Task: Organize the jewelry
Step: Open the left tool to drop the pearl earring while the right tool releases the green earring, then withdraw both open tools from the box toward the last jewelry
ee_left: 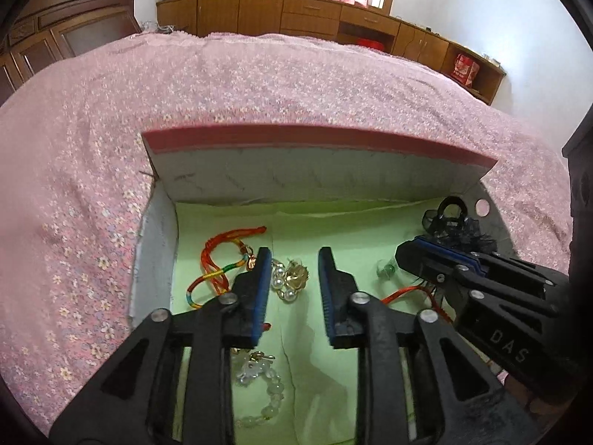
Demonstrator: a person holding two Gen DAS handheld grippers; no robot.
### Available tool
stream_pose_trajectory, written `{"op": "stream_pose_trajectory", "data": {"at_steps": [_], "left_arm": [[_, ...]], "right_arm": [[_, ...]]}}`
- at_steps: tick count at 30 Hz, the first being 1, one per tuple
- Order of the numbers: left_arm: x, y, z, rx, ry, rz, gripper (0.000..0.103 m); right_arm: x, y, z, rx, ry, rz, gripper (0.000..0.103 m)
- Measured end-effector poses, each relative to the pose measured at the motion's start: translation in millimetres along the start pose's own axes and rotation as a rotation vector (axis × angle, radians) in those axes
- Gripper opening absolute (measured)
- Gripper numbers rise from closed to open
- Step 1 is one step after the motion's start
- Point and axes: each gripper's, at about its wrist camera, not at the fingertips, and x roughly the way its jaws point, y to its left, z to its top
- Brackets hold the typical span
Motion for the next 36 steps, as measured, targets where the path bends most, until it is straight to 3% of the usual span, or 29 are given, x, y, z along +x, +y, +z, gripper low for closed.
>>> {"op": "stream_pose_trajectory", "data": {"at_steps": [4, 13, 23, 30, 36], "left_arm": [[-14.1, 5.2, 2.3, -0.023, -0.021, -0.030, 0.021], [-61.3, 10.2, -4.6, -0.027, -0.091, -0.066, 0.021], [-112.1, 4.1, -17.4, -0.015, -0.143, -0.087, 0.022], [-128.3, 6.1, -35.9, -0.011, -0.127, -0.103, 0.022], [-135.7, 5.3, -54.3, -0.039, -0.088, -0.159, 0.022]], "right_arm": [[-16.4, 1.1, 2.4, 0.002, -0.045, 0.006, 0.023], [-59.8, 5.8, 0.4, 0.005, -0.131, 0.030, 0.023], [-113.7, 13.8, -26.3, 0.000, -0.188, 0.045, 0.024], [-137.3, 14.8, -53.6, 0.012, -0.187, 0.056, 0.026], [-150.5, 15.3, -80.5, 0.025, -0.159, 0.044, 0.026]]}}
